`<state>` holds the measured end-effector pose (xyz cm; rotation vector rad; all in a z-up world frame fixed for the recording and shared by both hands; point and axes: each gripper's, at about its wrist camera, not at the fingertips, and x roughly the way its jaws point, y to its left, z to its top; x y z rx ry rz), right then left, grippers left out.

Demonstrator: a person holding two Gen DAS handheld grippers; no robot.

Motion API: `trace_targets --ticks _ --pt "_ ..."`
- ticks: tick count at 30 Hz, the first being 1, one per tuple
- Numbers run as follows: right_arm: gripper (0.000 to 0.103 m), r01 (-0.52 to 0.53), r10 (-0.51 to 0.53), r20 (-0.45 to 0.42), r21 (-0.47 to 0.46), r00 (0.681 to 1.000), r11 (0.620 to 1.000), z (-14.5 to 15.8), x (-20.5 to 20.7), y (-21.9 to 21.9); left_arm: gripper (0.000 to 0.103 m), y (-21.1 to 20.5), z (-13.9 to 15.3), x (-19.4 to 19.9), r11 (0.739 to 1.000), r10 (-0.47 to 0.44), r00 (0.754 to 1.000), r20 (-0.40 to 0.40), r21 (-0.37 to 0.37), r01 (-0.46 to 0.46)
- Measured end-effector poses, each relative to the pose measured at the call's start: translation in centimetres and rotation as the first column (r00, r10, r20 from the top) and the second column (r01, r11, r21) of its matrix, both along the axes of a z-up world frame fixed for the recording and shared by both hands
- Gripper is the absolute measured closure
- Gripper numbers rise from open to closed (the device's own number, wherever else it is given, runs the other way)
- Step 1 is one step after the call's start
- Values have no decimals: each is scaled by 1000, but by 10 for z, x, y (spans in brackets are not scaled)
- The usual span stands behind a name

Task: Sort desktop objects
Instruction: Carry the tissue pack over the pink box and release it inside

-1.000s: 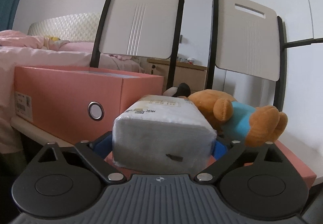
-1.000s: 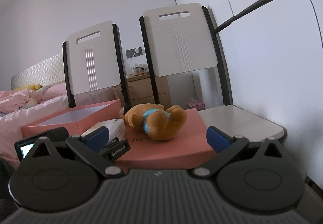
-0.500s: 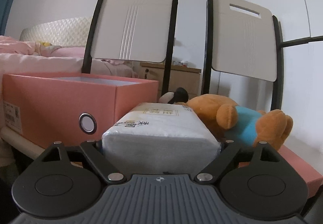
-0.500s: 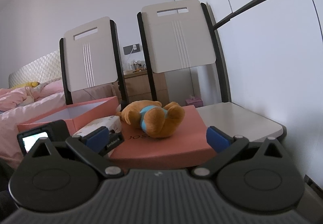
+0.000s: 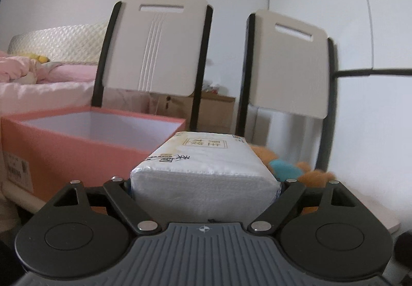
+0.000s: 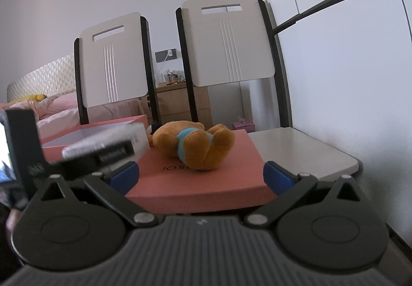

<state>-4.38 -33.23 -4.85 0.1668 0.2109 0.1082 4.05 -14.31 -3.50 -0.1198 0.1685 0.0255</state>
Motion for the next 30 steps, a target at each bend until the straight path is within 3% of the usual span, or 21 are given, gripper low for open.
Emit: trace_targets --ticks 9,14,21,26,28,30 --pt "0 -12 11 -8 -35 1000 999 3 10 21 16 35 50 12 998 -49 995 92 40 46" --pt "0 -47 46 -21 -39 999 998 3 17 34 15 70 68 42 997 -7 992 128 76 -3" --pt "0 -81 76 -78 -57 994 995 -1 39 51 15 120 53 105 993 65 997 42 97 -68" --pt "0 -98 91 -107 -66 990 993 -3 56 63 15 145 29 134 996 82 996 -25 47 -81" --pt "0 -107 98 -119 -69 988 992 -4 62 67 16 150 27 136 997 71 997 -18 18 -71" --pt "0 -111 102 -130 -70 986 991 -5 67 70 15 149 28 134 997 67 998 -2 37 -67"
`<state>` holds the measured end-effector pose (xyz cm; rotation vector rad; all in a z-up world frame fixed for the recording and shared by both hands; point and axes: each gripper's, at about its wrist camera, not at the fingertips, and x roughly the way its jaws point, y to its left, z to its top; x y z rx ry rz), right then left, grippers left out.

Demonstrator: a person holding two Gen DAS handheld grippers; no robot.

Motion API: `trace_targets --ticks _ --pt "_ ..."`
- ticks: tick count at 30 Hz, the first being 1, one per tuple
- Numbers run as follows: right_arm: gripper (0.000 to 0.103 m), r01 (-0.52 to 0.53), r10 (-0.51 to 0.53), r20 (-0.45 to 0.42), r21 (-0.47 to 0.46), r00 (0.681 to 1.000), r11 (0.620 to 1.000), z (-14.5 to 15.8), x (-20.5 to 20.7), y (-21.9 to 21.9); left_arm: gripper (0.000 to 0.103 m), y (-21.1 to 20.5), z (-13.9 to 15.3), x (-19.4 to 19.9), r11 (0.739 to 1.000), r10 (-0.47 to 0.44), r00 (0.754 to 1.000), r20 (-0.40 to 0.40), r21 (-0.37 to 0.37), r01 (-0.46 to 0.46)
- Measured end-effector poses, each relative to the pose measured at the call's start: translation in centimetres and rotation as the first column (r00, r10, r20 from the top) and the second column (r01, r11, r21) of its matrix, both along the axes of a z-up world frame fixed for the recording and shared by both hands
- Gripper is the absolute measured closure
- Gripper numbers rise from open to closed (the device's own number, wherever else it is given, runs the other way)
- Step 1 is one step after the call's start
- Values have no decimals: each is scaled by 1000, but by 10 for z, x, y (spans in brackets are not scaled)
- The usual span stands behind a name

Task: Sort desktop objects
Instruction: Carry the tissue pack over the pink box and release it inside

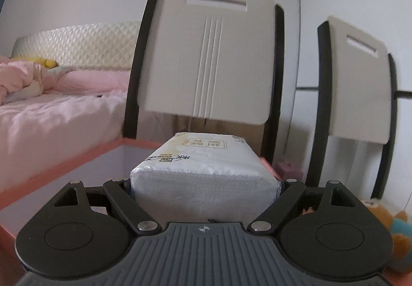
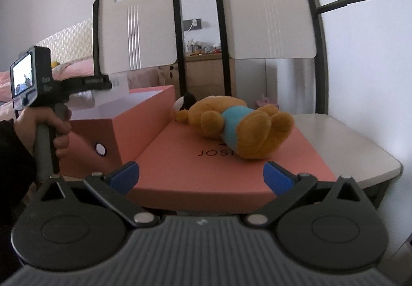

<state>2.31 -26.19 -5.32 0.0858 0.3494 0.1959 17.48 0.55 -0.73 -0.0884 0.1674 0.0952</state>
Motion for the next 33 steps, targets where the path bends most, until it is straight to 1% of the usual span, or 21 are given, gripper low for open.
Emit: trace_targets --ticks 2,5,11,14,19,22,25,27,31,33 --pt "0 -4 4 -9 3 1000 1000 -1 2 3 15 -3 0 -1 1000 1 1000 4 27 -1" --pt "0 -15 15 -18 2 1000 1000 -2 3 7 14 -3 1 -3 1000 -7 1000 -4 27 7" --pt "0 -11 11 -18 -5 1000 1000 -2 1 6 0 0 0 -12 999 -14 1000 11 29 14" --pt "0 -10 10 -4 -5 1000 1000 -1 -2 5 0 -2 1 -21 999 -25 1000 15 41 24" --pt "0 -9 8 32 6 999 1000 4 -11 3 0 0 10 -47 999 -27 999 26 20 26" --pt "0 -14 13 61 24 998 1000 10 -16 1 0 3 13 -67 1000 -19 1000 17 -2 19" --pt "0 -22 17 90 48 996 999 18 -21 -1 0 4 16 -82 1000 -11 1000 -12 -17 11" --pt "0 -33 26 107 69 994 997 24 -22 -1 0 2 21 -94 1000 -3 1000 -23 -10 2" --pt "0 -33 19 130 103 991 994 37 -23 -3 0 1 35 -119 1000 3 1000 -12 0 -3" --pt "0 -34 18 133 115 991 993 44 -23 -3 0 0 41 -127 1000 17 999 -28 2 -17"
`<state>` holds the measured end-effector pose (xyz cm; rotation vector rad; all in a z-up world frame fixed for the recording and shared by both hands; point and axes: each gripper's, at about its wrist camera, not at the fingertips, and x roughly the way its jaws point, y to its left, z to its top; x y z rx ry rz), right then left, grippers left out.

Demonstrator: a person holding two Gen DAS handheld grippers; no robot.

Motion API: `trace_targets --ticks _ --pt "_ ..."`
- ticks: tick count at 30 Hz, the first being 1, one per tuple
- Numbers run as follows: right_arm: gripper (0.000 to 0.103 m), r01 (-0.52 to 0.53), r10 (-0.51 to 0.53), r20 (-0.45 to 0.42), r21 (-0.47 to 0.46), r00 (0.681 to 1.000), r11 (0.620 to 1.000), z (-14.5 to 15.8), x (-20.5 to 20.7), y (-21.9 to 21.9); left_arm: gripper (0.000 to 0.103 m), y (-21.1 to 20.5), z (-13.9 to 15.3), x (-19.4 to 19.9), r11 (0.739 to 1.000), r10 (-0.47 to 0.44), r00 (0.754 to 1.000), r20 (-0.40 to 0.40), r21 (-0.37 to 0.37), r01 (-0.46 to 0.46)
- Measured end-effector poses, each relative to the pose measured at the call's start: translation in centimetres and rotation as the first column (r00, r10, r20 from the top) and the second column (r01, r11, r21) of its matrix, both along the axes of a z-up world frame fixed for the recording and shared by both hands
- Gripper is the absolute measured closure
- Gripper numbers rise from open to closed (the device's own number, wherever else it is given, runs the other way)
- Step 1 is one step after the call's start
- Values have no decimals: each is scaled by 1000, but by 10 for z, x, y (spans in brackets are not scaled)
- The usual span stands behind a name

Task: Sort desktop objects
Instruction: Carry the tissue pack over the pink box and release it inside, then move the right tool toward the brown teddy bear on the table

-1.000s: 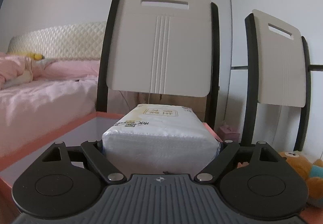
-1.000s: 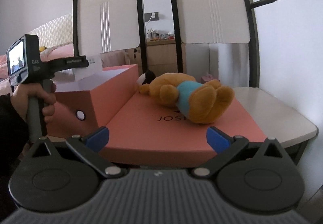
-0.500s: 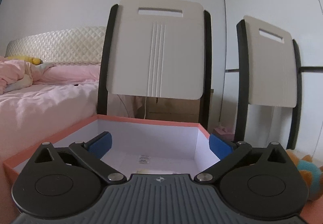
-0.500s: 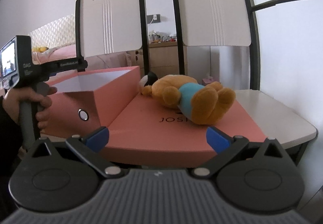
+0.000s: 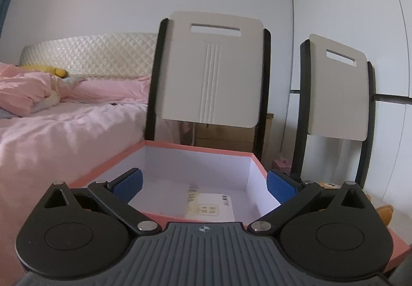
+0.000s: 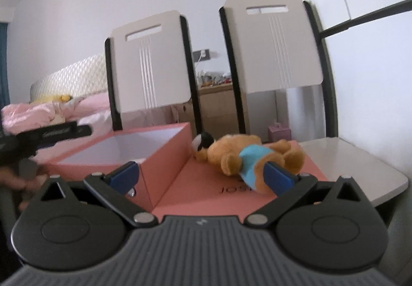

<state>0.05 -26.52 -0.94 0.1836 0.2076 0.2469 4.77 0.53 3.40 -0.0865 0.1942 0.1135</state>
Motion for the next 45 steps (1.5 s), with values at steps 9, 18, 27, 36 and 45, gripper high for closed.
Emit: trace_targets --ticks 9,18,27,36,45 --pt "0 -13 13 -19 -17 1000 1000 34 17 12 0 -18 20 -20 995 -73 997 3 63 73" --pt "0 -14 13 -35 -42 999 999 36 58 17 0 -5 -1 3 992 -107 993 55 78 103" --pt "0 -24 20 -45 -86 999 996 -1 77 24 0 24 -33 25 998 -47 998 38 53 45" --pt "0 -26 26 2 -87 1000 996 -13 95 34 0 39 -40 29 998 8 1000 28 57 -9" --pt "0 -13 12 -30 -35 999 999 -25 104 44 0 40 -43 31 997 13 1000 19 77 -14"
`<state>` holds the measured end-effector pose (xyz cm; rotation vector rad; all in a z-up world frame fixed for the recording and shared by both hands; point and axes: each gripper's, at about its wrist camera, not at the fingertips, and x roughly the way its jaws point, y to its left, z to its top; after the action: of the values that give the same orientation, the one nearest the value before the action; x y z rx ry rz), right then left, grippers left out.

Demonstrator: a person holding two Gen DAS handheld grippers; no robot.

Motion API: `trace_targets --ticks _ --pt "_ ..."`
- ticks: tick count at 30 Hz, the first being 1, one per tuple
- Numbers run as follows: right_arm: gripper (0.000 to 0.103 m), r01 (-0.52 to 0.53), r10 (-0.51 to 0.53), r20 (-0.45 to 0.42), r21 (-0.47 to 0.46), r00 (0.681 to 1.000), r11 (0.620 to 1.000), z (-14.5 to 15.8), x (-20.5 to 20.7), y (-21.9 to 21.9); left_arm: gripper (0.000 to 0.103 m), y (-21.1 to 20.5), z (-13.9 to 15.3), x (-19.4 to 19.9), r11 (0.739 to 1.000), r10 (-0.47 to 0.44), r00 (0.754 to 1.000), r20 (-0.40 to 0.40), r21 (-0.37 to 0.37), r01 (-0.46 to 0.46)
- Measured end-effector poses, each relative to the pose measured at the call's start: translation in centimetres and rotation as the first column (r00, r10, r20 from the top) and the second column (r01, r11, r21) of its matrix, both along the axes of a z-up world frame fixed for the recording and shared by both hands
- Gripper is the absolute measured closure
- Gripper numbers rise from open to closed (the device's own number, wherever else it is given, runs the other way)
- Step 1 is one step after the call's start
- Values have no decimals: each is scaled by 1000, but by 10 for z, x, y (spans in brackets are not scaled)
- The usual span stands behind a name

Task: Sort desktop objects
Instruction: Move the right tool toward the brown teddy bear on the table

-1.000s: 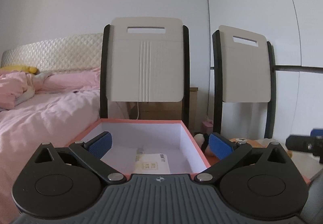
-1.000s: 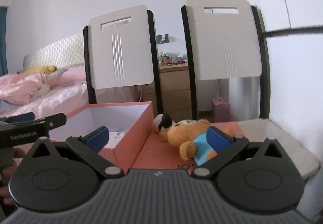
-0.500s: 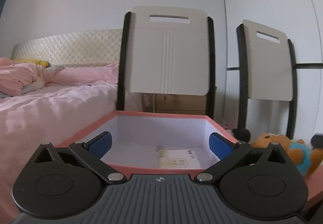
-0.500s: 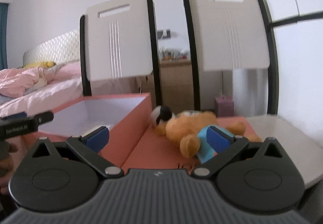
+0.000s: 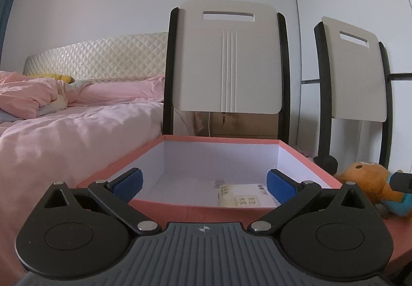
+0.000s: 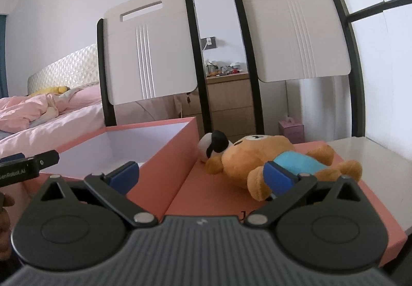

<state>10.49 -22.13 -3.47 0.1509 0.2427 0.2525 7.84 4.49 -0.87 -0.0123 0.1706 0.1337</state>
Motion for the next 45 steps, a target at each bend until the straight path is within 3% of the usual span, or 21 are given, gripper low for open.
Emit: trace_targets --ticks 14,26,38,45 --pt "0 46 -47 -10 -20 999 999 1 -11 -5 0 -4 -3 -1 1000 -6 1000 0 17 6" --pt "0 43 -41 -88 13 995 999 8 -6 -18 0 -6 1 -8 1000 -29 999 16 9 29" --pt "0 -9 -1 -69 -138 998 990 46 17 -31 0 -16 2 -14 998 -66 998 22 -1 66" --pt "0 -46 9 -143 -258 990 965 29 60 -52 0 -18 2 -15 998 -67 998 22 -1 67"
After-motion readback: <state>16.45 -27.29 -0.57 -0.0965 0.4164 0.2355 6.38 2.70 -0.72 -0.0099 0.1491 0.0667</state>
